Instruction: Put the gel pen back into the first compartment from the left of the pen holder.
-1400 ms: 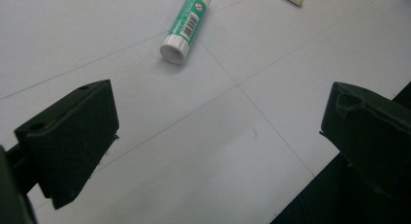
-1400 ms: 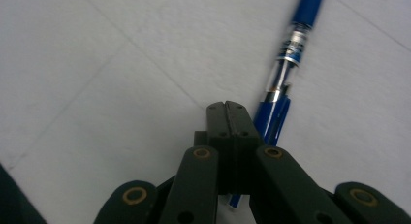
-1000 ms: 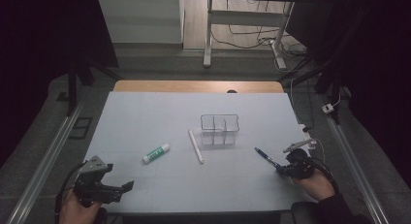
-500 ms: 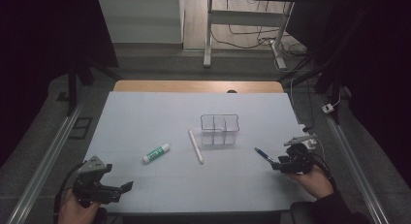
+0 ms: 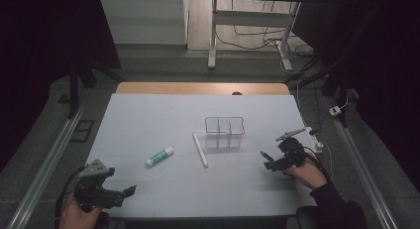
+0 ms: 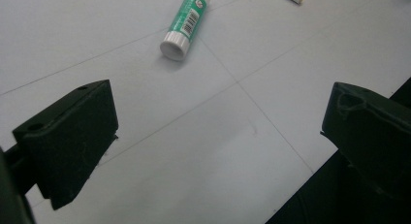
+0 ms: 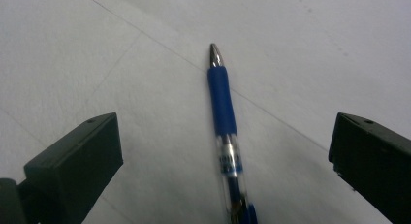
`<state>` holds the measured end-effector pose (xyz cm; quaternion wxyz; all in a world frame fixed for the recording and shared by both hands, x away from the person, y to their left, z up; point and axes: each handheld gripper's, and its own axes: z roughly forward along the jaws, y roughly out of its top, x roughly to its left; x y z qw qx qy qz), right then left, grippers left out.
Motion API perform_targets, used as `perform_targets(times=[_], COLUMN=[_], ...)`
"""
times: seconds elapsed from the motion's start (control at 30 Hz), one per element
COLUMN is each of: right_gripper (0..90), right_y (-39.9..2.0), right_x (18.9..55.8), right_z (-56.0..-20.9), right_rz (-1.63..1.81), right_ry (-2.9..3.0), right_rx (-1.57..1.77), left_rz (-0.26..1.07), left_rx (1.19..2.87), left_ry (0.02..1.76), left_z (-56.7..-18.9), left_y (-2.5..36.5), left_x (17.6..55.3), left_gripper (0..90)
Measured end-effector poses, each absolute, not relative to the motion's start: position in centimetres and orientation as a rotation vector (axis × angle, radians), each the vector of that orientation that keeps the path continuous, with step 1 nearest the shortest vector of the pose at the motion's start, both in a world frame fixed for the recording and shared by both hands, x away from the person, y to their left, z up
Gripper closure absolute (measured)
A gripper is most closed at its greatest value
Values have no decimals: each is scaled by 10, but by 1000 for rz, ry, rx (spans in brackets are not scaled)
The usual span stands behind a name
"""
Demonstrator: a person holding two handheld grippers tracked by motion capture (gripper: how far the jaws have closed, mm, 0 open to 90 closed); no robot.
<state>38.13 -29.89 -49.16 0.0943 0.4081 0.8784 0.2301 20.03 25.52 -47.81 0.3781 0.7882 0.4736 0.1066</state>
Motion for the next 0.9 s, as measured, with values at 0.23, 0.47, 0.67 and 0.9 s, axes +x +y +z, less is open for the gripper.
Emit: perform_targets(times=[0.23, 0.47, 0.67, 0.9], right_gripper=[0, 212, 606, 804], right_y=[-287, -283, -281, -278], right_x=[392, 395, 396, 396], right_z=[-503, -503, -495, -494], right_rz=[587, 540, 534, 520], right_ry=[2635, 2651, 2677, 2677], right_rx=[1182, 1147, 1116, 1138], left_rz=[270, 268, 268, 268], left_rx=[2015, 2016, 2019, 2026], left_ry=[1207, 1207, 1208, 1204], left_z=[-478, -478, -478, -478], left_y=[255, 255, 255, 254], left_x=[200, 201, 201, 201], left_gripper=[0, 2, 5, 8])
